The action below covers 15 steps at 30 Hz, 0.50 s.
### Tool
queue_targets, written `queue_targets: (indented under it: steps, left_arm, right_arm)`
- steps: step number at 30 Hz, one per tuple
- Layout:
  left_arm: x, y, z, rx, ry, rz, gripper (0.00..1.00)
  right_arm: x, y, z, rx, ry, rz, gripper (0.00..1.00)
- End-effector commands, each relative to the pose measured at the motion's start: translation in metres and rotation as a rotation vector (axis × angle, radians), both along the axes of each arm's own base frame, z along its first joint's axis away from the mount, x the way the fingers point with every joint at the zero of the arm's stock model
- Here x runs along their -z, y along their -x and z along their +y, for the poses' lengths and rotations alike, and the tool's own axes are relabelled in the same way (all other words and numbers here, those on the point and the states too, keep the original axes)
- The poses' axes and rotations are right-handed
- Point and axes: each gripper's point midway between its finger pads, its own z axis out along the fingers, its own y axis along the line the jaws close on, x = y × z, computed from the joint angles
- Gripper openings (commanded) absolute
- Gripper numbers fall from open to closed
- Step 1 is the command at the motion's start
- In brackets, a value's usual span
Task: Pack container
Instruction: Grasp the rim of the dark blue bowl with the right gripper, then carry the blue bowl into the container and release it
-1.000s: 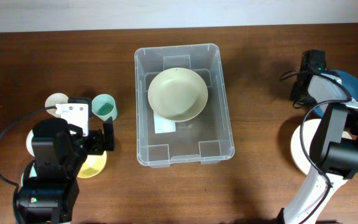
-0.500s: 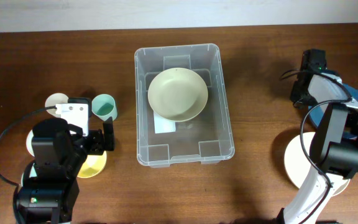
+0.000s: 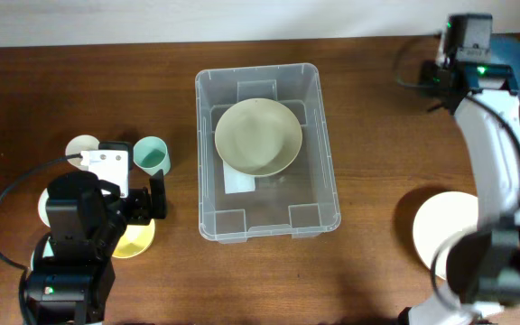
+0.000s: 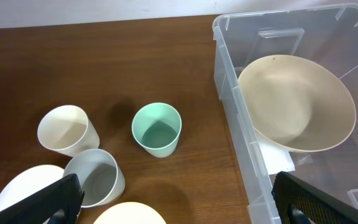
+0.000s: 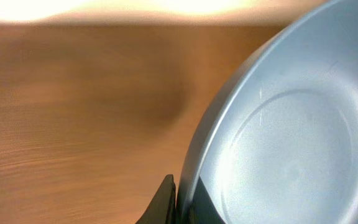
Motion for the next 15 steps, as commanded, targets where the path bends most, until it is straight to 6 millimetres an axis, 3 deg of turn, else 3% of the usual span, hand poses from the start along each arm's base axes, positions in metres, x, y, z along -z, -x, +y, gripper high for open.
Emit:
queue_targets:
  steps: [1, 5, 9, 12, 15]
  left_arm:
    - [-0.007, -0.001, -0.001, 0.001, 0.015, -0.015, 0.99]
    - [-0.007, -0.001, -0.001, 0.001, 0.015, -0.015, 0.99]
    - [-0.007, -0.001, -0.001, 0.001, 0.015, -0.015, 0.99]
    - [-0.007, -0.001, -0.001, 0.001, 0.015, -0.015, 0.99]
    - [-0.007, -0.001, -0.001, 0.001, 0.015, -0.015, 0.99]
  right_arm:
    - [-0.044, 0.015, 0.096, -0.371, -0.003, -0.071, 0.04]
    - [-0.049, 0.044, 0.202, -0.709, 0.026, -0.072, 0.04]
    - [-0.030, 0.070, 0.278, -0.914, 0.060, -0.036, 0.04]
    - [-0.006, 0.080, 0.318, -1.001, 0.071, 0.006, 0.04]
    - [0.027, 0.083, 0.344, -1.051, 0.077, 0.065, 0.04]
